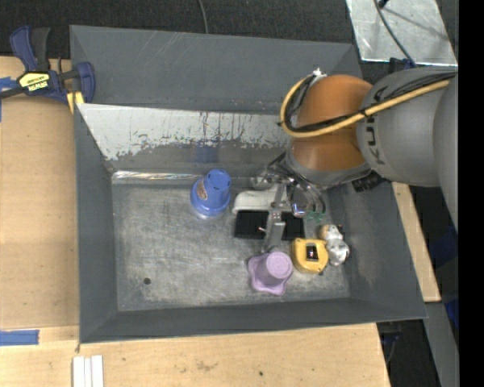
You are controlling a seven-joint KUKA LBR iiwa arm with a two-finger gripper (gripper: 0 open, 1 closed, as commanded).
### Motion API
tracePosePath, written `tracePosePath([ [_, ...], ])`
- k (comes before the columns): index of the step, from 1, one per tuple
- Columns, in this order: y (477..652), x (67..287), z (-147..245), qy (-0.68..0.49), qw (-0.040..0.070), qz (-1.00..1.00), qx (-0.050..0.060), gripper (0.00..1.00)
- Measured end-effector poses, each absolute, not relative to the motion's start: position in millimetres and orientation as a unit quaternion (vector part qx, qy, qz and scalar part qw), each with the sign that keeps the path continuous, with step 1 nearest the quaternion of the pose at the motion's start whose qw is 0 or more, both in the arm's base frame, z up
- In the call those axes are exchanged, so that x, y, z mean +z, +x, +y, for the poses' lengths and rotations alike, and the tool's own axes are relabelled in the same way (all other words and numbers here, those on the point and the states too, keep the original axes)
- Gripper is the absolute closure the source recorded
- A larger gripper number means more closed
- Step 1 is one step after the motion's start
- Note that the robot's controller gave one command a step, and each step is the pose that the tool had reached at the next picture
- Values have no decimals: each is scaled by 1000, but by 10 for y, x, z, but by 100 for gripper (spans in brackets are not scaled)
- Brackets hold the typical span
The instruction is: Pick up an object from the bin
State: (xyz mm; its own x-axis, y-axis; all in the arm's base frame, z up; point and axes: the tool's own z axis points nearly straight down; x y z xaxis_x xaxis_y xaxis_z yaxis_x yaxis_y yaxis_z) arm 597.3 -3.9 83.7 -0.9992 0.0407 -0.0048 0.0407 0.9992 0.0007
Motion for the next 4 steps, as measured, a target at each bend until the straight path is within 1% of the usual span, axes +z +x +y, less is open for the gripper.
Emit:
tracePosePath([
  [1,6000,750,-109,73,8,997,2,100],
  [2,6000,750,-109,73,8,997,2,100],
  [3,5986,791,-110,73,4,997,2,100],
  [4,5963,950,-117,73,-1,997,1,100],
])
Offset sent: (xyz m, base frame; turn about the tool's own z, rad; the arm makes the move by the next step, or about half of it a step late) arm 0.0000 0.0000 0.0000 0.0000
